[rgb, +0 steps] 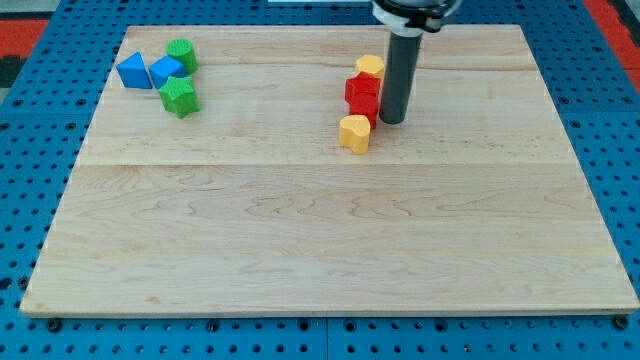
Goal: Move the green star below the yellow heart
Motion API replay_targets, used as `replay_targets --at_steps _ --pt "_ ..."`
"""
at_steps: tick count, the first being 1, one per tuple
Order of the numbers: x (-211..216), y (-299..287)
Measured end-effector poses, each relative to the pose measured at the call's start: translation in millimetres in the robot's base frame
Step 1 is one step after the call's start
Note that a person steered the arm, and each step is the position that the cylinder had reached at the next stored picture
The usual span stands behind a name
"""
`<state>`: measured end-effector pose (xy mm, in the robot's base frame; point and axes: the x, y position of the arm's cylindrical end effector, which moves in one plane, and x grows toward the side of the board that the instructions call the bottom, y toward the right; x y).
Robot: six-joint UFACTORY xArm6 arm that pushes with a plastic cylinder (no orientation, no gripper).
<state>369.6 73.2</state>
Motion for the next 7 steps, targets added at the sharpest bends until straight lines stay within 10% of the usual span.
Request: replay_targets --at_steps 3,5,6,7 --pt "91 -43" --pt "-21 -315" --pt "-65 -323" --pt "-17 -253"
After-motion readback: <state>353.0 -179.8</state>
